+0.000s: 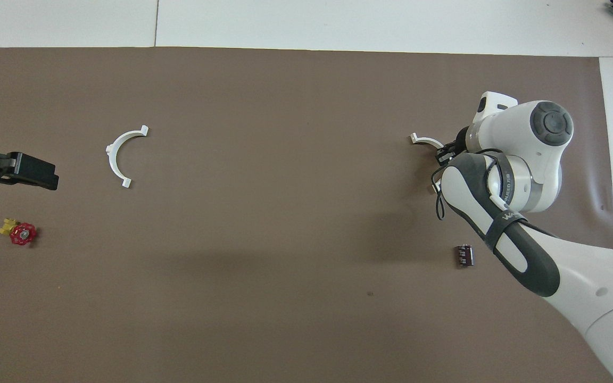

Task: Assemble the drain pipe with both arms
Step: 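Carry the white clamp half with the right gripper toward the table center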

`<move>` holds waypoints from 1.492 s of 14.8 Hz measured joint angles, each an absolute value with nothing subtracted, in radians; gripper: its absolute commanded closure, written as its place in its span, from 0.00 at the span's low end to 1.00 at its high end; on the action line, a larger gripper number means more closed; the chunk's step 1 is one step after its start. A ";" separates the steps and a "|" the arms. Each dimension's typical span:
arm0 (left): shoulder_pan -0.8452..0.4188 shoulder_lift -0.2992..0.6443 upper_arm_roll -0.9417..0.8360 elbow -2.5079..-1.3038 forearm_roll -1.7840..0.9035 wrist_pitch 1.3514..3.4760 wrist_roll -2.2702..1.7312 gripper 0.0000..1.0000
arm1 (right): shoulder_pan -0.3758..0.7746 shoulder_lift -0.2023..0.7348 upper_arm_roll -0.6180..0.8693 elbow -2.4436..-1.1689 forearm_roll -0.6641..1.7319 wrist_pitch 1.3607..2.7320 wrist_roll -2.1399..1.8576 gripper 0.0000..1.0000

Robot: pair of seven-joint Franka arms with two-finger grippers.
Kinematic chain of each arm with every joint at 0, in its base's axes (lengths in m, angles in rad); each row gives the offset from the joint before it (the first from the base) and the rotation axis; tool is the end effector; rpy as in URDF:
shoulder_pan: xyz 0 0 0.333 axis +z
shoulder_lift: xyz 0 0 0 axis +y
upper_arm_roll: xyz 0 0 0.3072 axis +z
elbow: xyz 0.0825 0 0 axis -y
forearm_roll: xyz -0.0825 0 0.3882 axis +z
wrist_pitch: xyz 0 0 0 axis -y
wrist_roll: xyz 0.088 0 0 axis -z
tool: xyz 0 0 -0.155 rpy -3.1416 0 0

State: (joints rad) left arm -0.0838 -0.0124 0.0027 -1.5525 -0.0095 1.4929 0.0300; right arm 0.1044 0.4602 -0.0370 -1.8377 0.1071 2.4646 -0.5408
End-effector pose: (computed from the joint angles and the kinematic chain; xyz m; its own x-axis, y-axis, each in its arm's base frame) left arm 0.5428 -0.0457 0.5766 0.9927 -0.1115 -0.0469 -0.1111 -0.9937 0.0109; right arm 0.6661 0.0490 0.2372 0.8456 0.5048 0.1735 0.5078 -0.8609 0.0301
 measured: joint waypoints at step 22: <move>-0.084 -0.012 0.003 -1.552 -0.009 1.493 0.030 0.00 | 0.630 0.468 -0.027 -1.649 -0.012 2.262 0.476 1.00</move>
